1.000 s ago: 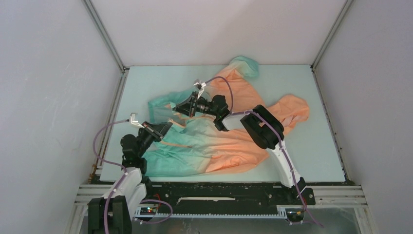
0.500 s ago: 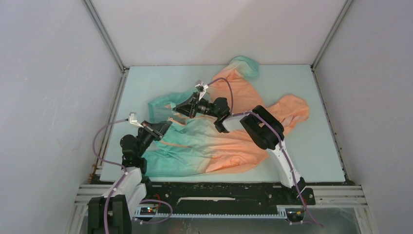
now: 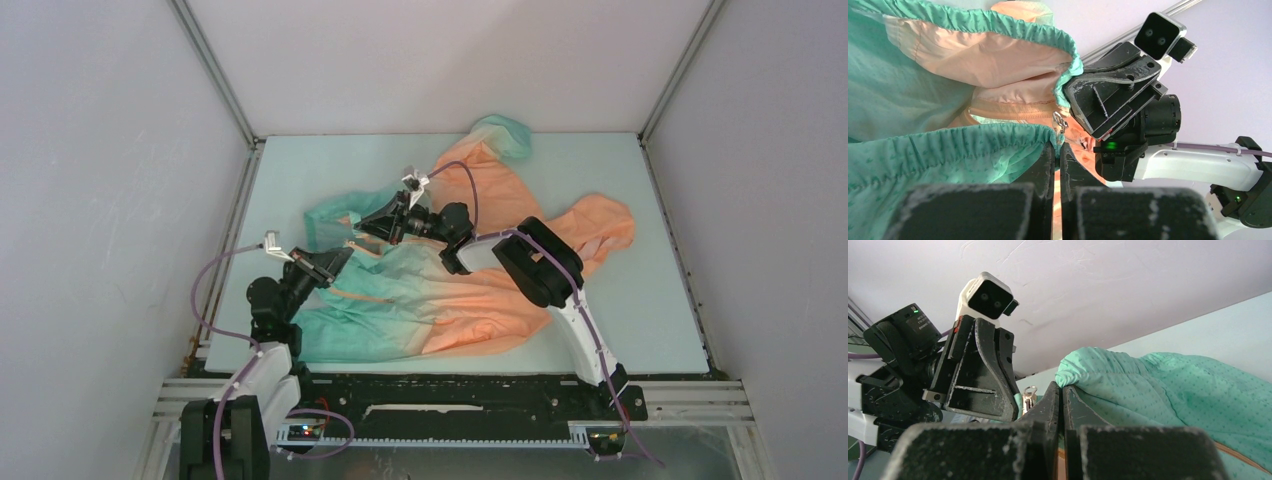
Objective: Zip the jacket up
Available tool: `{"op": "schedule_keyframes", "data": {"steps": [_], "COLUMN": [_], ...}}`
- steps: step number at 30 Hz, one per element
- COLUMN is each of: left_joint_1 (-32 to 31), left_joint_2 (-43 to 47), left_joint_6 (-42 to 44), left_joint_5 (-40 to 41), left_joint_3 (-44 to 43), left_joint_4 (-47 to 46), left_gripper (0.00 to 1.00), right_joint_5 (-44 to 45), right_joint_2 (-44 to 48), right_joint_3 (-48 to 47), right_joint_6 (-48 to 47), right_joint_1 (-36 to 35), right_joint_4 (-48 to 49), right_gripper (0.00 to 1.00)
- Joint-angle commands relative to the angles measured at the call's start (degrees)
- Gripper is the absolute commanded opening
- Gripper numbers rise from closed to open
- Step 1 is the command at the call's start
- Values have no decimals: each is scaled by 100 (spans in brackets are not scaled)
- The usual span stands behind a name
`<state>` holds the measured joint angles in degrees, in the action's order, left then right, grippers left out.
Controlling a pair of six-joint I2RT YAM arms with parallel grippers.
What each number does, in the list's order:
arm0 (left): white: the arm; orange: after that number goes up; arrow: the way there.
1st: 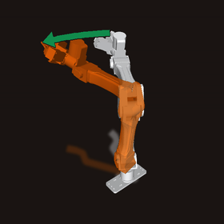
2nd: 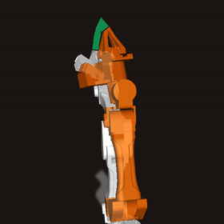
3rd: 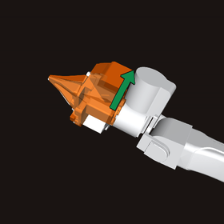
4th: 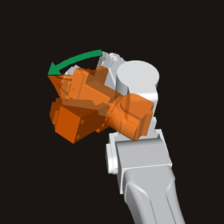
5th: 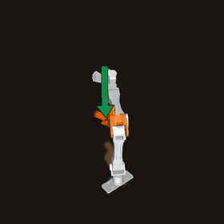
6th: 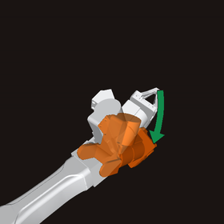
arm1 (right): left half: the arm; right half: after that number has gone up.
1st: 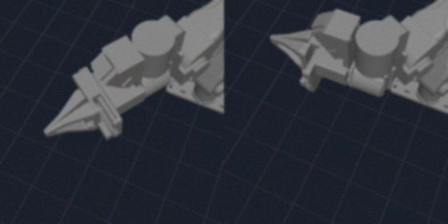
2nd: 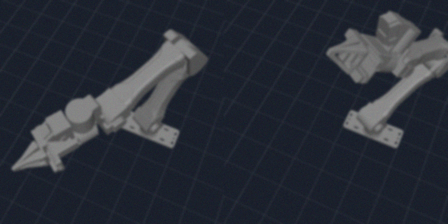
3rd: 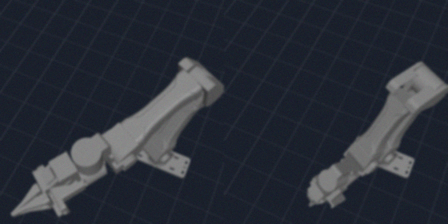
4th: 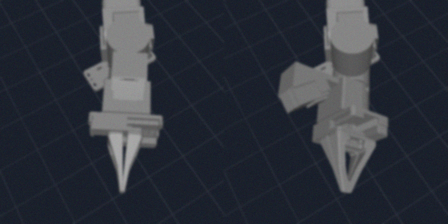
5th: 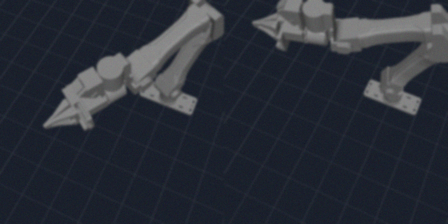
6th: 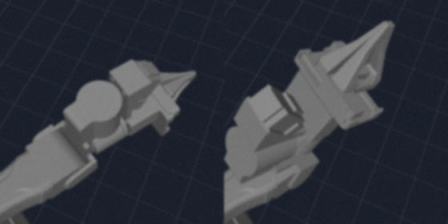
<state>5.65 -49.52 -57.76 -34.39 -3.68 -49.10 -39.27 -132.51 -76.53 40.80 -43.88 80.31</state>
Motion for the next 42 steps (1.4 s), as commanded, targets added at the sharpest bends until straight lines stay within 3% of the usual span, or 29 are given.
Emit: {"op": "schedule_keyframes", "data": {"steps": [1, 42], "left_joint_1": [15, 38], "left_joint_2": [-27, -56], "left_joint_6": [-78, -293], "left_joint_5": [-47, -104], "left_joint_3": [122, 210], "left_joint_4": [-372, -669], "left_gripper": [0, 0], "right_joint_5": [-107, -160], "right_joint_2": [339, 363], "right_joint_3": [16, 109], "right_joint_6": [15, 95], "right_joint_1": [-85, -79], "right_joint_4": [465, 661], "right_gripper": [0, 0]}}
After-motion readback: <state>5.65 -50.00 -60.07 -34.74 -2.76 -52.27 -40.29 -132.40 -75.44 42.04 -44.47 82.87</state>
